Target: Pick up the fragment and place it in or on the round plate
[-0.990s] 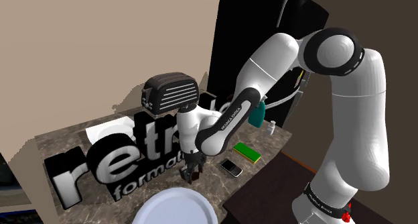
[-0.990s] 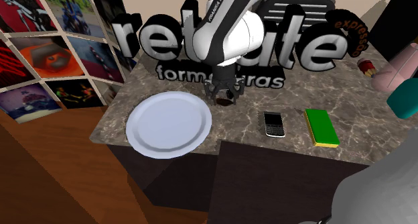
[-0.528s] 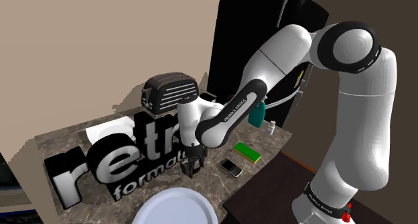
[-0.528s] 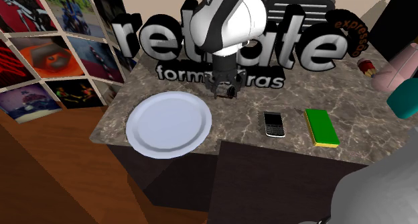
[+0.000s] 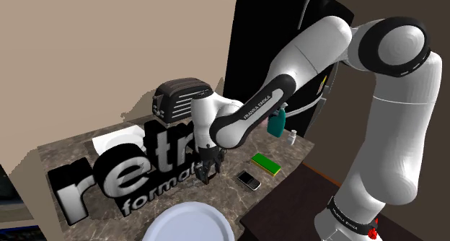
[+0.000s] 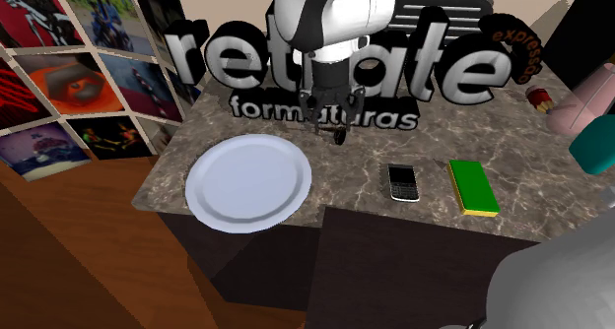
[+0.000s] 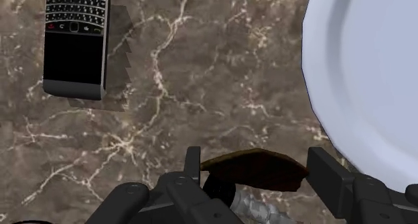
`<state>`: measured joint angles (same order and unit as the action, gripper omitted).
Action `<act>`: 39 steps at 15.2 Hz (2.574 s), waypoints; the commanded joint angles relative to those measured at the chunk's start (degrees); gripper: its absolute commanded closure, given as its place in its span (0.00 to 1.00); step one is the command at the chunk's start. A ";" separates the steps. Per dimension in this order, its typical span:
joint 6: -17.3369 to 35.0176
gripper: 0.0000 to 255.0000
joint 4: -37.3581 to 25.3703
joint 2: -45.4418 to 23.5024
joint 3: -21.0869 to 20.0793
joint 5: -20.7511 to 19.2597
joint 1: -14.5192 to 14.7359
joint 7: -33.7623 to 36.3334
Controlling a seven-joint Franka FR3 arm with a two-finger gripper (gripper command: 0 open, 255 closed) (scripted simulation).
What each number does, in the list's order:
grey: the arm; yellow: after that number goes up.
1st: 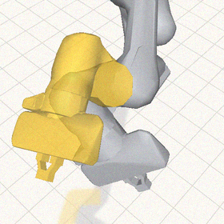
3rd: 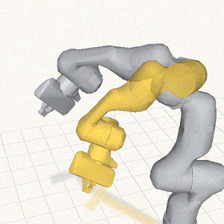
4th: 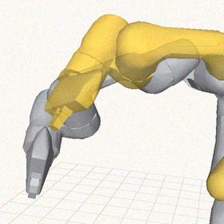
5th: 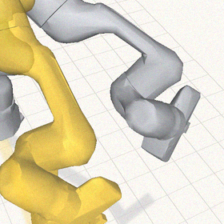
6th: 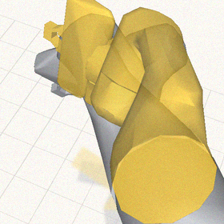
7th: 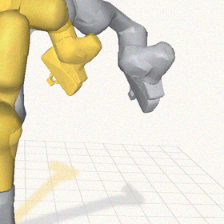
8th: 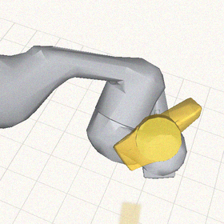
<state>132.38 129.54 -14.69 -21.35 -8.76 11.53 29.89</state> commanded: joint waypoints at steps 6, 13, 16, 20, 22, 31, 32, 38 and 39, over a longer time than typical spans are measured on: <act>-1.04 1.00 -0.03 0.75 -3.71 1.57 5.04 7.54; -2.36 1.00 -3.21 -1.50 -7.22 1.71 11.63 17.25; -3.26 1.00 -5.72 -3.33 -8.46 1.26 14.84 21.76; -0.77 1.00 -5.46 -5.86 -7.59 -0.39 15.51 22.76; 0.45 1.00 -5.41 -7.17 -7.11 -1.24 15.88 23.27; 5.66 1.00 -5.83 -13.32 -4.53 -5.05 17.81 25.54; 5.67 1.00 -5.82 -13.32 -4.53 -5.04 17.81 25.54; 5.66 1.00 -5.83 -13.32 -4.53 -5.05 17.81 25.54; 5.66 1.00 -5.83 -13.32 -4.53 -5.05 17.81 25.54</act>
<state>138.02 123.73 -27.98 -25.92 -13.78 29.34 55.41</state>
